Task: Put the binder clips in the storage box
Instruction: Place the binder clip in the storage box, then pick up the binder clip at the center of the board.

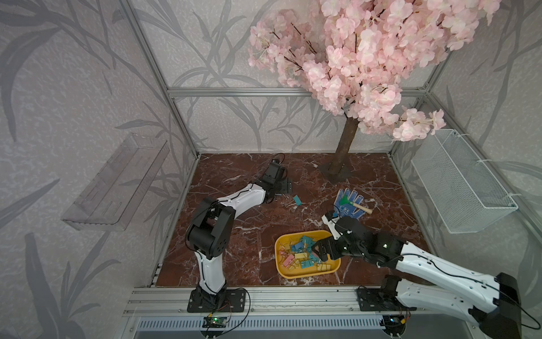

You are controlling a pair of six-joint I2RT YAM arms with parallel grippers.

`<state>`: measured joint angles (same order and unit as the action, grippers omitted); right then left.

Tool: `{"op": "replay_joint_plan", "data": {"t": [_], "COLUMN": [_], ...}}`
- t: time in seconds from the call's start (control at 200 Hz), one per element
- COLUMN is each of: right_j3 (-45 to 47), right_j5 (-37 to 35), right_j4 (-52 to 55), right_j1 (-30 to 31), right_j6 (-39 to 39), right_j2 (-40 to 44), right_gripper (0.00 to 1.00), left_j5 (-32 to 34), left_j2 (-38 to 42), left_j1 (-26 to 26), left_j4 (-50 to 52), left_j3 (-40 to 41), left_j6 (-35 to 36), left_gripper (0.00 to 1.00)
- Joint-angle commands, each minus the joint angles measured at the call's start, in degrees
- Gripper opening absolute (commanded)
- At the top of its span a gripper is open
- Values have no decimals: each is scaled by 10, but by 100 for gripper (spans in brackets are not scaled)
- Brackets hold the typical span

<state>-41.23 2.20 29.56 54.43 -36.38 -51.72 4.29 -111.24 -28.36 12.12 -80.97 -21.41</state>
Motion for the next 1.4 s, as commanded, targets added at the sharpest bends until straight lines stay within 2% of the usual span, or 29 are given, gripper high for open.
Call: {"op": "replay_joint_plan", "data": {"t": [0.0,0.11,0.18,0.23,0.305,0.47,0.56,0.695,0.77,0.855,0.94,1.06,1.195,1.4], "right_j3": [-2,-13,-21,-23,-21,-15,-11,-10,-12,-14,-14,-14,-12,9], "right_j5": [-27,-16,-1,5,6,-12,-21,-20,-17,-15,-13,-14,-15,-45], "right_j4": [-62,-66,-61,-59,-60,-54,-54,-60,-59,-58,-60,-62,-63,-70], "right_j1": [-1,-3,-2,-3,-4,-4,-4,-4,-4,-4,-4,-4,-4,-6], "right_j6": [-10,-17,-22,-25,-28,-33,-37,-42,-42,-41,-42,-43,-49,-72], "right_j2": [18,-4,-22,-30,-33,-19,-14,-18,-22,-25,-25,-25,-23,1], "right_gripper": [99,99,99,99,99,99,99,99,99,99,99,99,99,99], "left_j5": [35,68,86,72,18,-29,-31,-43,-47,-49,-55,-45,-43,-91], "left_j2": [-75,-166,-203,-221,-253,-316,-316,-294,-283,-266,-255,-249,-241,-193], "left_j1": [2,1,2,5,11,12,12,12,13,12,13,13,13,14], "left_j4": [149,272,314,328,356,428,432,416,418,417,420,422,412,370], "left_j3": [-114,-241,-292,-317,-360,-439,-431,-401,-389,-372,-364,-352,-341,-314], "left_j6": [47,81,101,117,145,174,169,161,159,162,166,167,154,135], "left_gripper": [92,92,90,90,88,66,59,56,56,62,62,55,36,30]}}
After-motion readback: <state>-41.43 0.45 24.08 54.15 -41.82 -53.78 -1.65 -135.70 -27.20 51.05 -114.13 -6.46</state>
